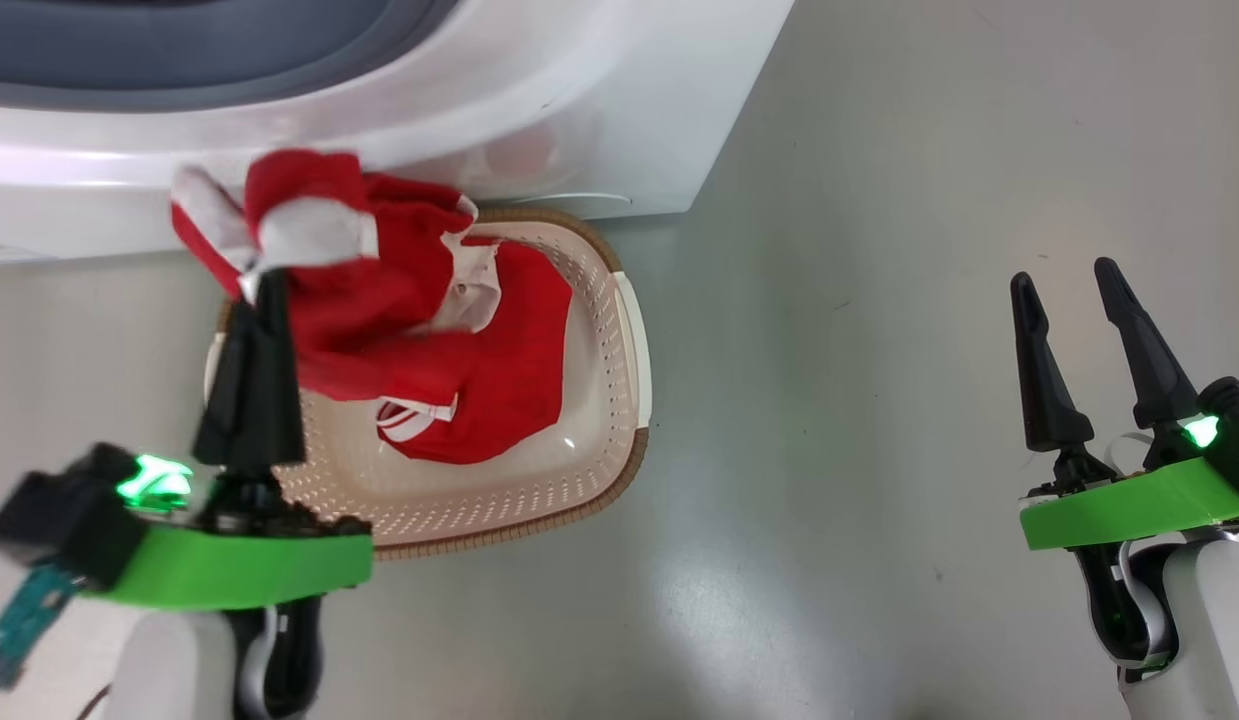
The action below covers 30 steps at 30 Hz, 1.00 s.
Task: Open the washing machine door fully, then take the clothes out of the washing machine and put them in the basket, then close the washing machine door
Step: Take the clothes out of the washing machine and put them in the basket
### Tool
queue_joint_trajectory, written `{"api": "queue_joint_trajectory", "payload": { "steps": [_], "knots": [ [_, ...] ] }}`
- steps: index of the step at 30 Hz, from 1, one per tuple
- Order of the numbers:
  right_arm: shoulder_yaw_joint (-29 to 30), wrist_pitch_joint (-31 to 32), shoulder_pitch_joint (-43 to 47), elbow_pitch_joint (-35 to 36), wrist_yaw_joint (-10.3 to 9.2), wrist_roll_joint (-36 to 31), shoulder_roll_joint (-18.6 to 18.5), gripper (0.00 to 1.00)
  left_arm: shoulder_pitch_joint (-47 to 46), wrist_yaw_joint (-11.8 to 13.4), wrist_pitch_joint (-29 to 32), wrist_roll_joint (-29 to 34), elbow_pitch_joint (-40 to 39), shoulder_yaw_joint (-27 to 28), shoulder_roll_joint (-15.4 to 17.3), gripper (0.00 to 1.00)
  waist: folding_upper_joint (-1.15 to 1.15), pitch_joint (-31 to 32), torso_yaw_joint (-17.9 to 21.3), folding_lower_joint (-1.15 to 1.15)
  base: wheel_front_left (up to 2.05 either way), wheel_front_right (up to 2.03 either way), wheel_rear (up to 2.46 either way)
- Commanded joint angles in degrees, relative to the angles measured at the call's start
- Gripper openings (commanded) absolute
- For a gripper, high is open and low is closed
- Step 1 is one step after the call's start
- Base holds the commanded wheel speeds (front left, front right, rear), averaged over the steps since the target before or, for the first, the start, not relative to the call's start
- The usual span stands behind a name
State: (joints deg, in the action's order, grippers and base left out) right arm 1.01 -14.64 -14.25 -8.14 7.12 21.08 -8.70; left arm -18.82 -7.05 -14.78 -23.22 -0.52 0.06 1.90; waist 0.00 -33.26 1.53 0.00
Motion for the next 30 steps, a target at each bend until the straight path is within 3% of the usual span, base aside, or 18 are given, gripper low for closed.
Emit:
{"api": "queue_joint_trajectory", "payload": {
  "steps": [1, 8, 30],
  "knots": [
    [-1.1, -0.4, 0.4, 1.4, 0.36, -0.2, -0.2, 1.0, -0.6, -0.3, -0.2, 0.7, 1.6, 0.9, 1.0, 0.0, 0.0, -0.4, -0.1, 0.0, 0.0, 0.0, 0.0],
    [-1.4, -0.4, -0.5, 1.5, 0.36, -0.2, -0.1, 1.0, -4.1, -0.4, -0.2, 2.5, 13.0, -2.9, 1.0, 0.0, 0.0, -1.7, 0.1, 0.0, 0.0, 0.0, 0.0],
    [-1.4, -0.4, -2.5, 2.1, 0.36, -0.4, 0.4, 1.0, -14.1, -0.4, -0.2, 7.6, 40.2, -5.1, 1.0, 0.0, 0.0, -6.6, 0.9, 0.0, 0.0, 0.0, 0.0]
  ]
}}
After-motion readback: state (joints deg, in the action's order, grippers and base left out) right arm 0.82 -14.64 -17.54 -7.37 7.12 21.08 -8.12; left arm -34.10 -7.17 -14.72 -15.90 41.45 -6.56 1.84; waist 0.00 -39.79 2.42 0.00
